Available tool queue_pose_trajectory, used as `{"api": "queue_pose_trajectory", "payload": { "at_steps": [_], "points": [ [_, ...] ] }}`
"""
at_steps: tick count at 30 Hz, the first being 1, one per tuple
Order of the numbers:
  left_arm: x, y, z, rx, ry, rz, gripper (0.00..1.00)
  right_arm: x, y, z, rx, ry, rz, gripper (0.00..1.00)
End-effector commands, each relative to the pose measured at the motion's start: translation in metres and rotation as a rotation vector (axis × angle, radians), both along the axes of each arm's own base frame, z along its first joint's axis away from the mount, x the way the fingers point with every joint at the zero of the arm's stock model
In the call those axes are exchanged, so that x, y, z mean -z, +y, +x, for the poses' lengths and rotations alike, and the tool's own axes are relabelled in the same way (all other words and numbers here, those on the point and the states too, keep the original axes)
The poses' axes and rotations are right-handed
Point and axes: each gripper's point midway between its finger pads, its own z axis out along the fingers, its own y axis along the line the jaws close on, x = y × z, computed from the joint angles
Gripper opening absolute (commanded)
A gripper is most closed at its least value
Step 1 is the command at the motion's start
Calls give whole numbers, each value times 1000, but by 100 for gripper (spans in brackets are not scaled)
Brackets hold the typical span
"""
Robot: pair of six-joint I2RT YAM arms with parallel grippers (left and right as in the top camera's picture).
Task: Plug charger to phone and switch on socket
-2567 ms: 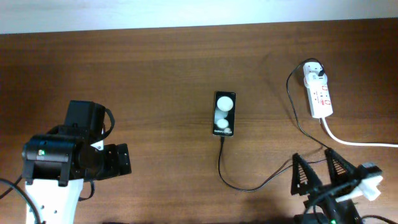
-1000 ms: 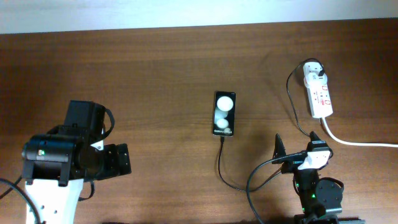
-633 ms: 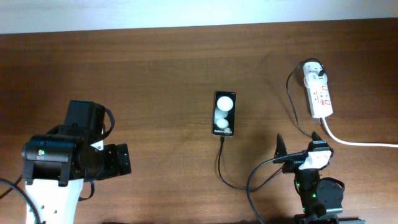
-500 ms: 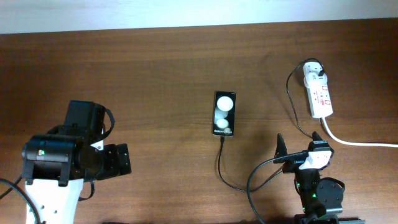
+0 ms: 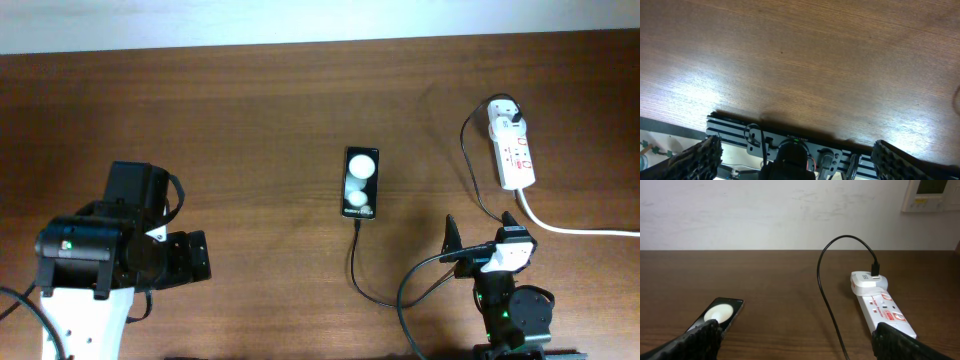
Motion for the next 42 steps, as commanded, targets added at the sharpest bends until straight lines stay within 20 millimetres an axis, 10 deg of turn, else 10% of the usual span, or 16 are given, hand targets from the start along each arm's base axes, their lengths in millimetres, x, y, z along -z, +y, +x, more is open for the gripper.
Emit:
{"api": "queue_pose_trajectory", "payload": {
  "at_steps": [1,12,17,25,42],
  "points": [
    [-1,3,-1,-6,-11,10,99,2,-3,0,15,2,0,98],
    [-47,8,-50,-9,-374,-25,99,2,-3,0,15,2,0,99],
    [-74,6,-32,-11,-638,-53,99,2,-3,0,15,2,0,99],
    [-3,-7,0,18,-844,-124,99,2,-3,0,15,2,0,99],
    [76,-19,66,53,-1261,-190,99,2,-3,0,15,2,0,99]
  ]
}}
